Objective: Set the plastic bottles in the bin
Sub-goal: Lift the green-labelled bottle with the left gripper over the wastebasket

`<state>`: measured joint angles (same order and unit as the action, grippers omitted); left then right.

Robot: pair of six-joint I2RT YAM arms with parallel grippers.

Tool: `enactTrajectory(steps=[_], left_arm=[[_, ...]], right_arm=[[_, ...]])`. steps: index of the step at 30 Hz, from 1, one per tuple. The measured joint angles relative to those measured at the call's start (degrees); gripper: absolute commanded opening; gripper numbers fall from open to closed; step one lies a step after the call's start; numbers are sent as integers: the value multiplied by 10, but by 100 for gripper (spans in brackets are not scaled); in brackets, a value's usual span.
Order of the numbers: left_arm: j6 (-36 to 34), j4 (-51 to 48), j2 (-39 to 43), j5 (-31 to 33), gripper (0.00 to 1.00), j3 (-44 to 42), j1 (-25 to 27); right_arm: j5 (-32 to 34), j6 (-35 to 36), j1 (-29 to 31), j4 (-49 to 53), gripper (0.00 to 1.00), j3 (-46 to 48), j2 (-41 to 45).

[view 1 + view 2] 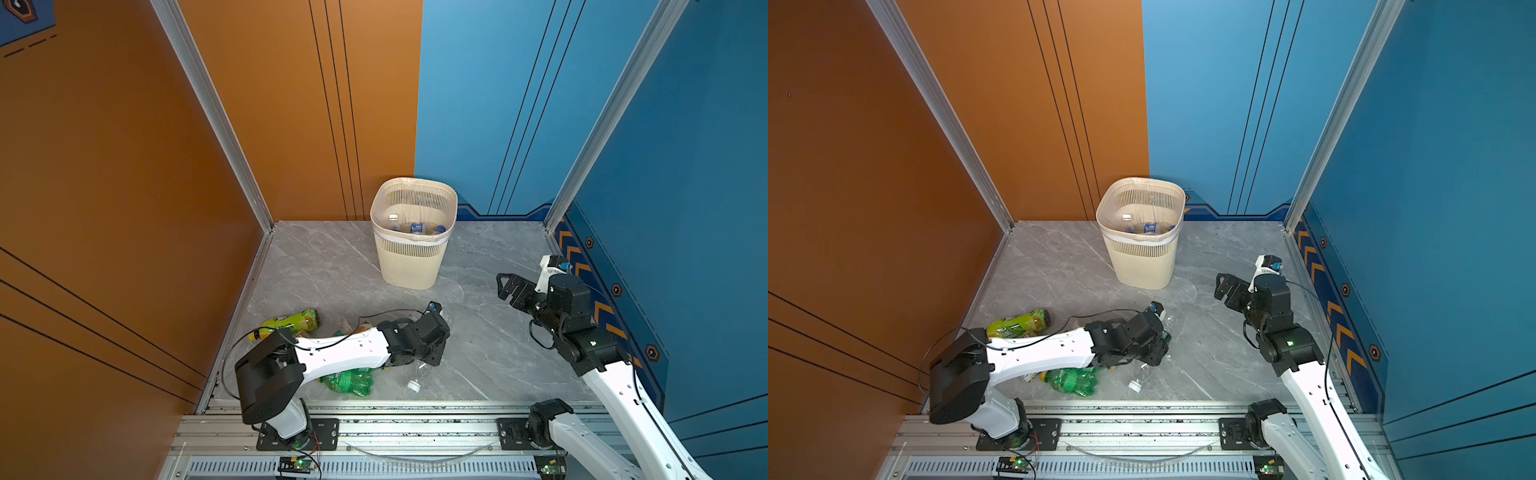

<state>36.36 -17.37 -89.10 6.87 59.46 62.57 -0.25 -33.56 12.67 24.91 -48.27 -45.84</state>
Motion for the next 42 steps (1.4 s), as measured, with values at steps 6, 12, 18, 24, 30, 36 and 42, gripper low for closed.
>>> enactTrajectory(steps=[6, 12, 18, 24, 30, 36, 42], left_arm=[[-35, 0, 132, 16, 55, 31, -35], [-84, 0, 204, 24, 55, 97, -106], [-131, -3, 205, 12, 56, 163, -189], [-189, -24, 110, -33, 57, 311, -260], [-269, -82, -42, -66, 58, 542, -308], [-367, -155, -167, -68, 61, 730, -326], [-426, -192, -248, -67, 62, 807, -329]], right_arm=[[-2, -5, -2, 0, 100, 1, 0], [-11, -11, -4, -1, 100, 5, 2], [-13, -11, -4, -1, 100, 5, 2], [-14, -11, -10, -1, 100, 5, 2], [-17, -10, -16, 0, 100, 5, 6], [-18, -10, -26, 0, 100, 5, 16], [-26, -10, -29, 0, 100, 5, 17]])
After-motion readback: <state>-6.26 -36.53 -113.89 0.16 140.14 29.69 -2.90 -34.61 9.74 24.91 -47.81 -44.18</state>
